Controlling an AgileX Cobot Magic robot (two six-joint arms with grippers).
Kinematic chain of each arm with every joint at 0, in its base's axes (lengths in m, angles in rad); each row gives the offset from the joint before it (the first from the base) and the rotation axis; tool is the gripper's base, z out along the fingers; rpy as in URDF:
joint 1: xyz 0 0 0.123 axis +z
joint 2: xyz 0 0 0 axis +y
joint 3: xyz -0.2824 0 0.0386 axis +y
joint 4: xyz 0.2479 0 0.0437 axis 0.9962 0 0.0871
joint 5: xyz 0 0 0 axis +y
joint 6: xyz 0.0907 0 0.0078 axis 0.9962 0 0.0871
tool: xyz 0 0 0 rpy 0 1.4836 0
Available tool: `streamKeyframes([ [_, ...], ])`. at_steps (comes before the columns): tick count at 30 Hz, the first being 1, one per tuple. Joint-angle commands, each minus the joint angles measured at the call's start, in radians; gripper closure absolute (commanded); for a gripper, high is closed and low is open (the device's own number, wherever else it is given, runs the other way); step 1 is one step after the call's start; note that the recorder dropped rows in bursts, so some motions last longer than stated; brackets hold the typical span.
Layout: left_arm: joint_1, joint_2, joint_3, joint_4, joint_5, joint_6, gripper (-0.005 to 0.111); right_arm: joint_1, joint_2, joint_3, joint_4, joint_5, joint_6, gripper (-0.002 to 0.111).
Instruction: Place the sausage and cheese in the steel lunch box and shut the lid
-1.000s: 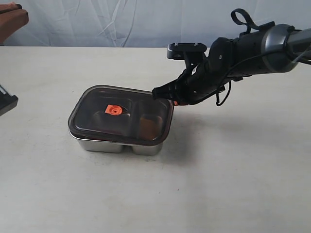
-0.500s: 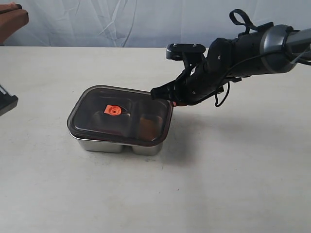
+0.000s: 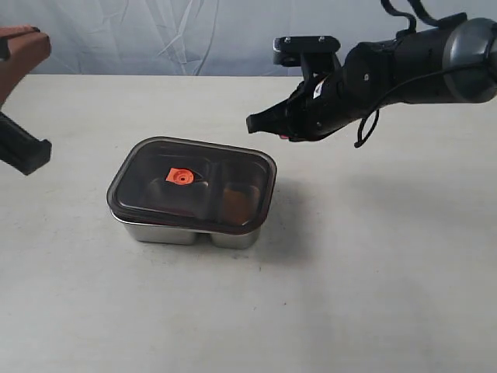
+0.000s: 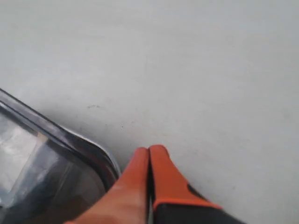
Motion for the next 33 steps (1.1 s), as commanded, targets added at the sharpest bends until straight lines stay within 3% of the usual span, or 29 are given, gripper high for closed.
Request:
streamKeyframes([
  [1, 0.0, 0.143, 0.006, -0.072, -0.04, -0.007, 0.107, -0.012, -0.059, -0.006, -0.023, 0.037, 0.016, 0.109],
  [8, 0.0, 0.419, -0.042, -0.139, -0.041, -0.007, 0.107, 0.054, -0.076, -0.006, -0.019, 0.108, 0.011, 0.109],
  [16, 0.004, 0.537, -0.071, -0.157, -0.011, -0.007, 0.107, 0.054, -0.076, -0.006, -0.03, 0.106, 0.009, 0.109],
  [26, 0.105, 0.673, -0.129, -0.157, 0.132, -0.005, 0.107, 0.054, -0.051, -0.006, -0.029, 0.106, 0.007, 0.109],
  [33, 0.119, 0.737, -0.164, -0.157, 0.224, -0.001, 0.107, 0.066, -0.013, -0.006, -0.011, 0.079, 0.007, 0.109],
])
